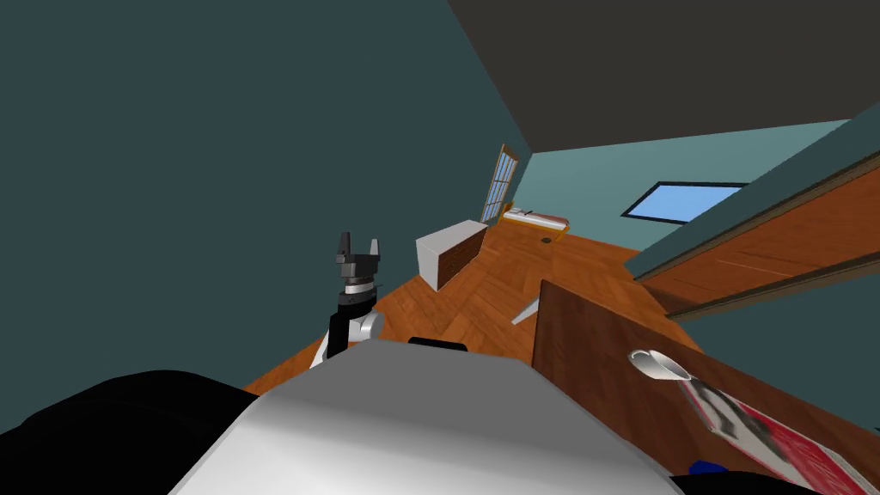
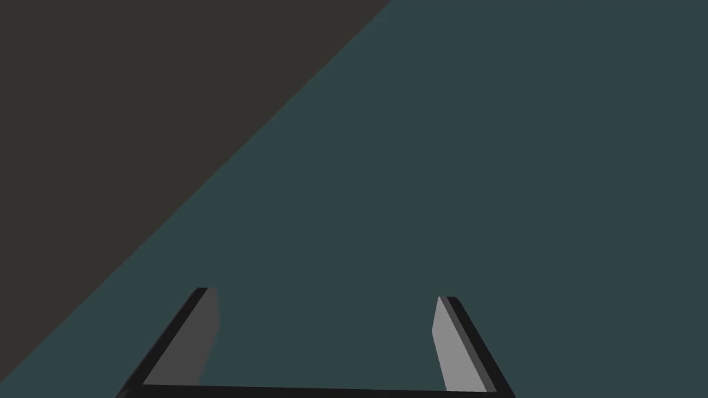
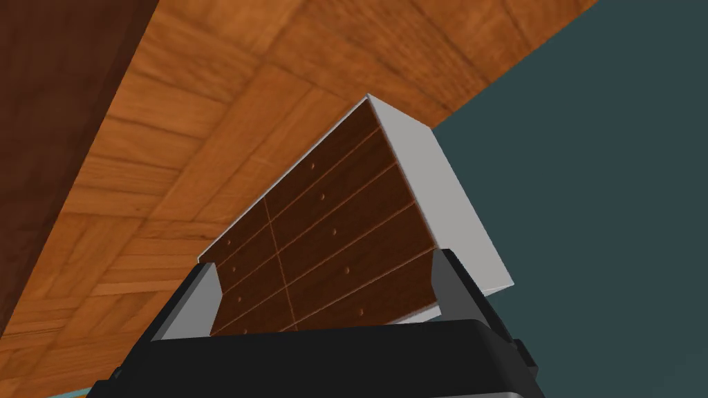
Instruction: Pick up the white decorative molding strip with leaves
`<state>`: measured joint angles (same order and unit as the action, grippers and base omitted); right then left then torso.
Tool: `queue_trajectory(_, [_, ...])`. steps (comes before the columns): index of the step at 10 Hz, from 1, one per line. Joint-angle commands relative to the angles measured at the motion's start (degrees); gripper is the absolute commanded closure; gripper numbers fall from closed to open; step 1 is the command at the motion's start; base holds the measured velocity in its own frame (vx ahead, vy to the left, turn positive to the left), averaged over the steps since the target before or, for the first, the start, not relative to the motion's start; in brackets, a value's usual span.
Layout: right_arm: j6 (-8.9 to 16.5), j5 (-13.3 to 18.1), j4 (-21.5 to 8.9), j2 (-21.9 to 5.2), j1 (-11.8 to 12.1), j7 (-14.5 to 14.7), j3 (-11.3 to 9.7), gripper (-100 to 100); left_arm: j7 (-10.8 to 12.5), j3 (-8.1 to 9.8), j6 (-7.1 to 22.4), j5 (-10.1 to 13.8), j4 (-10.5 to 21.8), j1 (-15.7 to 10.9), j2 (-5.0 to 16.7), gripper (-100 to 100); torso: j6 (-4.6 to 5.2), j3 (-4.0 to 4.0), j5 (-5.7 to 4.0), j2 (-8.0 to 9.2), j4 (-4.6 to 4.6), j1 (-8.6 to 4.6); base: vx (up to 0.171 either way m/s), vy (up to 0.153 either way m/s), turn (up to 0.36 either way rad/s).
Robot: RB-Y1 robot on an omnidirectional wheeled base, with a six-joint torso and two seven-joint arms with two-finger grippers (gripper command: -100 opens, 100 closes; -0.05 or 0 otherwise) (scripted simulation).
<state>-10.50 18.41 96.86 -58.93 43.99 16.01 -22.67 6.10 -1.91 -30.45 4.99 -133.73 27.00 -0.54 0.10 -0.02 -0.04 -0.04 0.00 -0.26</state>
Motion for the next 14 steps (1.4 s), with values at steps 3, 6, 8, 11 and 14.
queue_trajectory(3, [1.9, 2.7, -4.3, -4.1, 1.3, 0.9, -3.7, -100, 0.0, 0.01, 0.0, 0.0, 0.0, 0.0, 0.0, 0, 0.02, 0.00, -0.02, -0.01, 0.00, -0.03, -0.012, -0.073, 0.404])
queue_trajectory(6, [3.1, 4.7, -7.4, -6.9, 2.4, 1.3, -6.5, -100, 0.0, 0.01, 0.0, 0.0, 0.0, 0.0, 0.0, 0, 0.09, 0.02, -0.02, 0.03, 0.02, 0.02, -0.030, -0.060, 0.274])
queue_trajectory(8, [4.2, 6.4, -10.1, -9.2, 3.4, 1.7, -9.2, -100, 0.0, 0.00, 0.0, 0.0, 0.0, 0.0, 0.0, 0, 0.01, 0.07, 0.00, 0.13, 0.03, 0.02, -0.073, -0.069, 0.433])
queue_trajectory(11, [5.5, 8.6, -13.5, -11.2, 4.8, 2.1, -13.1, -100, 0.0, 0.01, 0.0, 0.0, 0.0, 0.0, 0.0, 0, 0.09, 0.17, -0.03, 0.28, 0.07, -0.04, -0.101, -0.063, 0.277])
queue_trajectory(14, [6.6, 10.4, -16.4, -12.0, 6.0, 2.4, -16.9, -100, 0.0, 0.01, 0.0, 0.0, 0.0, 0.0, 0.0, 0, 0.09, 0.17, 0.01, 0.28, 0.08, 0.12, -0.104, -0.019, 0.191])
